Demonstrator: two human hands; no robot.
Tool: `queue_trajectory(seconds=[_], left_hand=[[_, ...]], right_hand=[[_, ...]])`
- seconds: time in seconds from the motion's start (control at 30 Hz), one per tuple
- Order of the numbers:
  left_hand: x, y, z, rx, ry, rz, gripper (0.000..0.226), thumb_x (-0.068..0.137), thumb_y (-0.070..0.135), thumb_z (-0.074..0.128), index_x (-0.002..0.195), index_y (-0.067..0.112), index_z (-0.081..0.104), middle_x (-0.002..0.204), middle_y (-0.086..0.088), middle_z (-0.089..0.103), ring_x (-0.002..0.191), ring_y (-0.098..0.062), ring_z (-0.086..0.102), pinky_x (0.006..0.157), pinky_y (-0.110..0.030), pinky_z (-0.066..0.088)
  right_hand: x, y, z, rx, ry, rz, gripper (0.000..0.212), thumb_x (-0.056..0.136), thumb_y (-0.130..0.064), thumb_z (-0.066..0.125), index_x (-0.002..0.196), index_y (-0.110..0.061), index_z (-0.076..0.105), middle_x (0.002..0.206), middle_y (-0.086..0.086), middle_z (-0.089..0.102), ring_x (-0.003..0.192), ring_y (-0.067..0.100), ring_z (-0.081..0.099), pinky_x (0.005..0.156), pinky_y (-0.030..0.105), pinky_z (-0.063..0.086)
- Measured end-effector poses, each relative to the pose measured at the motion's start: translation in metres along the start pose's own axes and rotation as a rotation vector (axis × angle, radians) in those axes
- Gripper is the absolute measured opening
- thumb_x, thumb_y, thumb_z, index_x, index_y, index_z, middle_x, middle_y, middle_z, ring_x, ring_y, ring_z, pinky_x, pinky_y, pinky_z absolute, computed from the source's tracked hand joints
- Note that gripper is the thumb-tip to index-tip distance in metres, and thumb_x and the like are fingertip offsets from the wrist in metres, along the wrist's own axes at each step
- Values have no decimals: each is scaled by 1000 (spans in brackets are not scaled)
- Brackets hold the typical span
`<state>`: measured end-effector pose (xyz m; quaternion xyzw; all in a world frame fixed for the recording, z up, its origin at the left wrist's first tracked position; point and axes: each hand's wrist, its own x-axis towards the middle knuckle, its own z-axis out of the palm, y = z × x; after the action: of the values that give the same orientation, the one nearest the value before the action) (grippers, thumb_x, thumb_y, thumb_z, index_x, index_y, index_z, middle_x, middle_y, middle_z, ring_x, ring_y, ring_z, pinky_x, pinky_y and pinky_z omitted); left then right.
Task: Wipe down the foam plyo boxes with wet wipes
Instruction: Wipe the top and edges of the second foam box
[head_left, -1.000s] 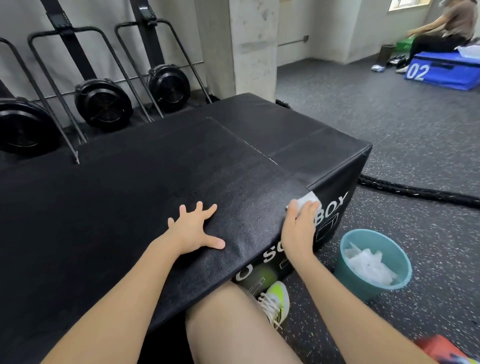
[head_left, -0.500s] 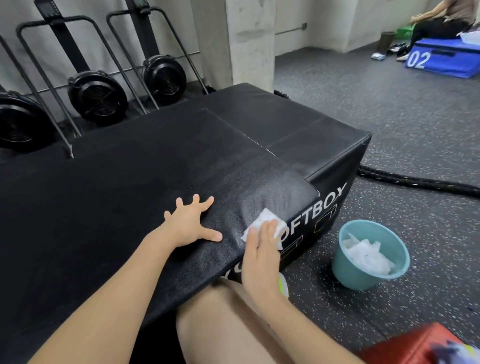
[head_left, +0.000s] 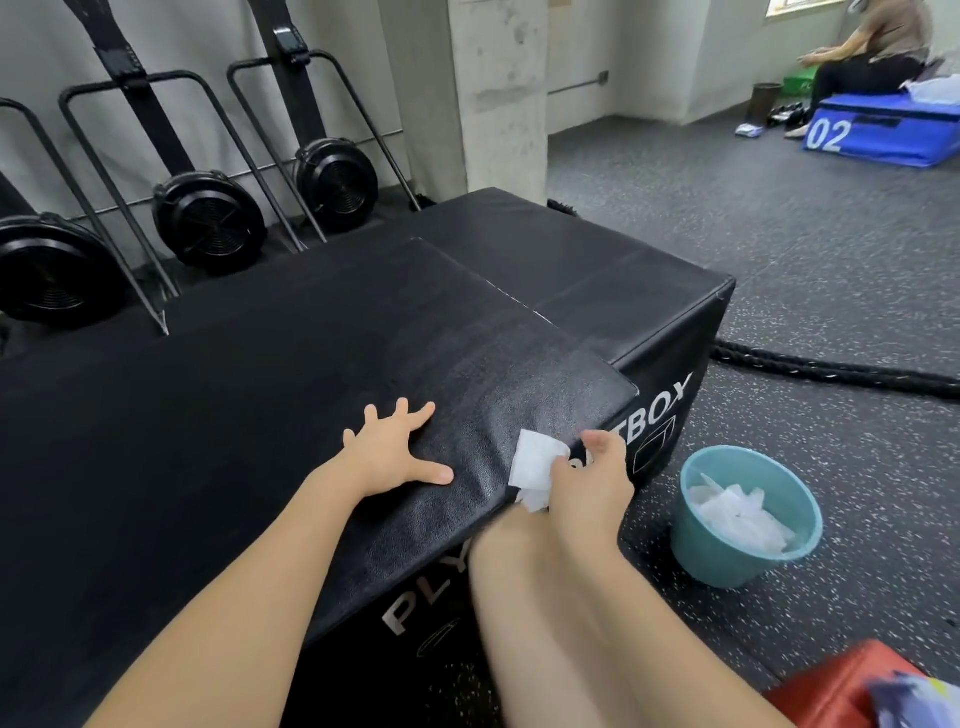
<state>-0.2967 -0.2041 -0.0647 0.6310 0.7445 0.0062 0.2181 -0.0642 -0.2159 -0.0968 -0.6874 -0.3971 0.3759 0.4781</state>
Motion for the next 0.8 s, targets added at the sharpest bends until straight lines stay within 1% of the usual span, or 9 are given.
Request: queue_trajectory(seconds=[0.13, 0.2, 0.27, 0.33, 0.43, 0.53, 0.6, 0.67, 0.8], left_hand=[[0, -3, 3, -29, 14, 14, 110, 73, 69, 75, 159, 45, 10, 170, 2, 2, 154, -36, -10, 118, -67, 2], [1, -5, 4, -30, 17, 14, 111, 73, 69, 75, 159, 45, 10, 170, 2, 2, 154, -37, -11, 119, -67, 2], [3, -6, 5, -27, 22, 13, 111, 73, 70, 75, 159, 45, 10, 170, 2, 1, 154, -37, -11, 119, -67, 1], [4, -7, 6, -27, 24, 13, 111, 73, 71, 74, 159, 46, 10, 170, 2, 1, 154, -37, -11, 119, -66, 1], [4, -6, 6, -35, 21, 17, 110, 73, 70, 74, 159, 46, 10, 170, 2, 1, 154, -36, -11, 120, -65, 0], [3, -5, 6, -32, 17, 14, 110, 74, 70, 74, 159, 45, 9, 170, 2, 1, 154, -36, -11, 120, -66, 1], [3, -5, 5, -28, 15, 9, 110, 74, 70, 74, 159, 45, 9, 170, 2, 1, 154, -36, -11, 120, -66, 1], [5, -6, 5, -26, 12, 8, 110, 73, 70, 74, 159, 46, 9, 170, 2, 1, 154, -36, -11, 120, -66, 1], [7, -9, 7, 8, 16, 11, 109, 74, 73, 71, 159, 47, 7, 170, 2, 2, 154, -35, -7, 120, -66, 5]], right_hand=[[-8, 6, 7, 140, 46, 122, 30, 83, -8, 72, 108, -9, 53, 93, -3, 60, 75, -3, 55, 60, 10, 38], [-8, 12, 11, 214, 61, 157, 32, 80, -12, 77, 104, -10, 56, 93, 0, 67, 75, 0, 60, 65, 9, 44], [-5, 22, 18, 220, 73, 228, 27, 73, -26, 81, 92, -16, 65, 80, -4, 69, 74, 12, 65, 77, 28, 54], [-8, 29, 27, 258, 25, 289, 27, 63, -40, 79, 67, -16, 67, 60, -7, 59, 63, 13, 54, 72, 37, 52], [-8, 41, 42, 315, -35, 308, 46, 57, -47, 74, 68, -6, 59, 56, 0, 49, 60, 14, 44, 70, 49, 56], [11, 37, 46, 303, 11, 353, 46, 63, -47, 72, 47, -13, 47, 54, 4, 43, 57, 19, 42, 60, 41, 50], [20, 29, 44, 249, 95, 306, 49, 75, -44, 69, 46, -16, 41, 55, 8, 39, 55, 21, 38, 58, 36, 42], [12, 27, 46, 151, 124, 201, 51, 86, -40, 58, 48, -14, 37, 54, 10, 37, 55, 23, 38, 57, 39, 45], [-44, 42, 57, 81, -25, 108, 51, 93, -27, 52, 48, -12, 33, 53, 13, 37, 58, 20, 33, 57, 40, 36]])
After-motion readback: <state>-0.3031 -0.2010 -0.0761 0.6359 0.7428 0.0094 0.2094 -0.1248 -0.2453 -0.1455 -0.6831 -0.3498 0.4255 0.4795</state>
